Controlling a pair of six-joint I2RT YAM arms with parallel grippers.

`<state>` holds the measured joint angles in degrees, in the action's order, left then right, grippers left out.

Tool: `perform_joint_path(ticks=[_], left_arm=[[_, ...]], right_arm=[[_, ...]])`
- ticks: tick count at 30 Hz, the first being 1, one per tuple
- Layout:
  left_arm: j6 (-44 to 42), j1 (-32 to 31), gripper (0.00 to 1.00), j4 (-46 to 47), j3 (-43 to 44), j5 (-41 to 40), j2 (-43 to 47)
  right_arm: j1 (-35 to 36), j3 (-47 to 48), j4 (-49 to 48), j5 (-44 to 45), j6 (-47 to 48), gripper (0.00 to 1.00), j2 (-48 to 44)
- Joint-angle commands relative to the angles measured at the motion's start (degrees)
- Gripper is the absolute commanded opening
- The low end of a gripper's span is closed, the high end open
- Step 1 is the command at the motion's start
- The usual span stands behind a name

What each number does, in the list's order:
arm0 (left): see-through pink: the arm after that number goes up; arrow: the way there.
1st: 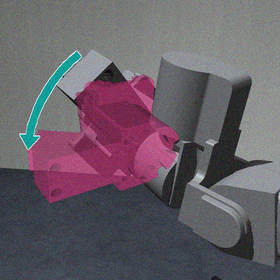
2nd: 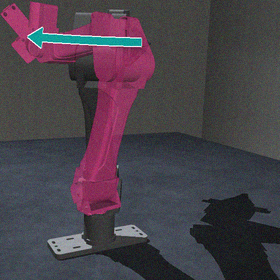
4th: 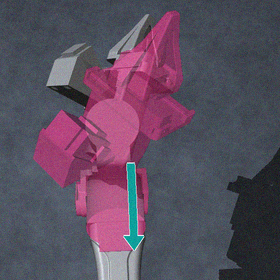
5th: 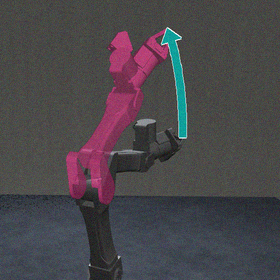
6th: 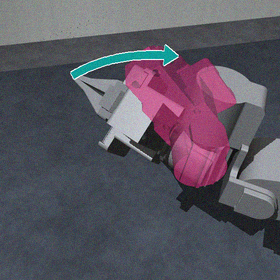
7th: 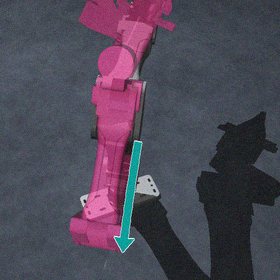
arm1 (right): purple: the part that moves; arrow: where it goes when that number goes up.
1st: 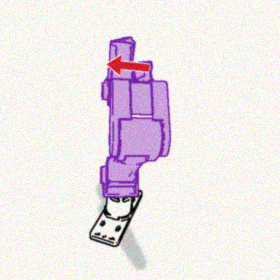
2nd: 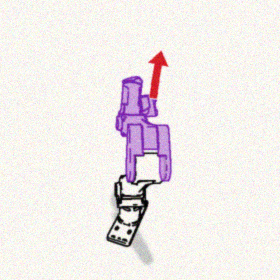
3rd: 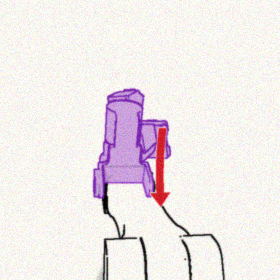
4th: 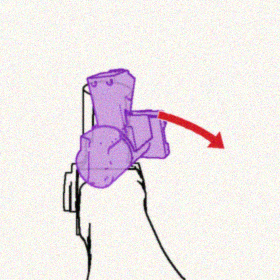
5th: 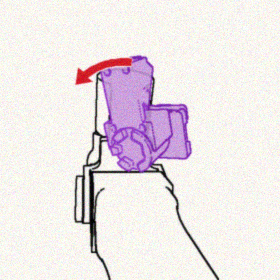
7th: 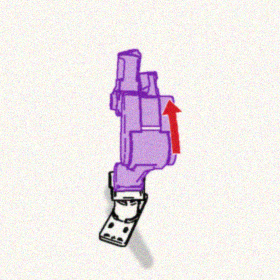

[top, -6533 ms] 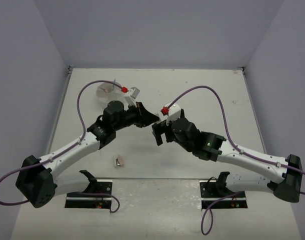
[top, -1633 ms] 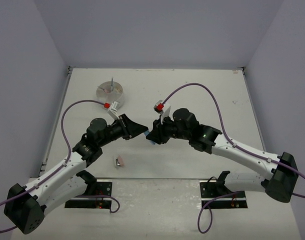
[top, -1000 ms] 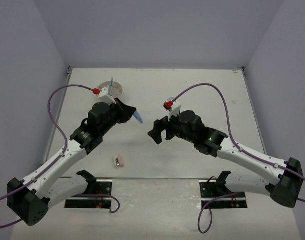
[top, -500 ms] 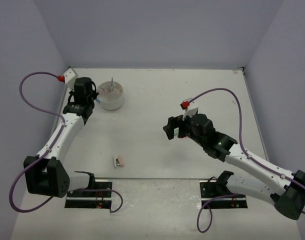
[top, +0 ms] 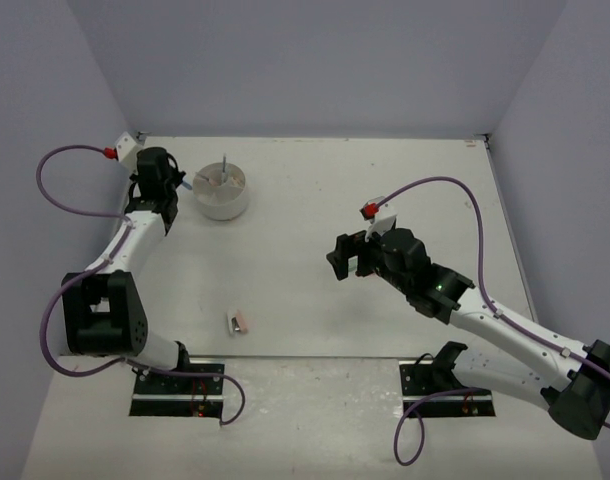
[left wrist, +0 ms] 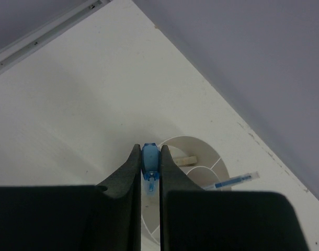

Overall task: Sort the stationery into containers
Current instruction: Place the pen in the storage box.

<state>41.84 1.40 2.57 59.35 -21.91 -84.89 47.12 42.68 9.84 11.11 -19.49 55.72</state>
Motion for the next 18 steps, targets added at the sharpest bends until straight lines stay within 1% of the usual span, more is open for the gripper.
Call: perform_joint_path(ticks=[1,4,9,11,12,15,17,18], left_arm=[[0.49,0.92,0.00,9.69,0.50,4.10,-1.38],[1.34,0.94,0.00,8.69,0.77,3.95,-2.97],[1.93,0.98,0.00,9.75,0.28,5.85,-5.55],[2.64,1.02,0.05,9.33,0.33,6.27,-6.31],[3.00,1.06,0.13,9.21,0.30,6.49,-6.65],[3.87,1.15,0.48,7.94,0.60,6.89,-7.31],[4.39,1.15,0.62,7.18,0.68,6.97,-7.30],[4.49,1.15,0.66,6.84,0.68,6.97,-6.99]], right_arm=[[-0.27,-0.05,-0.61,1.68,0.82,0.99,-0.11],[-0.31,-0.02,-0.58,1.75,0.77,0.99,0.09],[-0.34,0.19,-0.59,1.41,0.68,0.99,0.70],[-0.36,0.21,-0.56,1.49,0.72,0.99,0.97],[-0.36,0.21,-0.55,1.45,0.66,0.99,1.14],[-0.39,0.20,-0.52,1.82,0.33,0.99,1.56],[-0.54,0.13,-0.52,2.43,-0.20,0.99,1.93],[-0.71,0.09,-0.45,3.05,-0.55,0.99,2.18]])
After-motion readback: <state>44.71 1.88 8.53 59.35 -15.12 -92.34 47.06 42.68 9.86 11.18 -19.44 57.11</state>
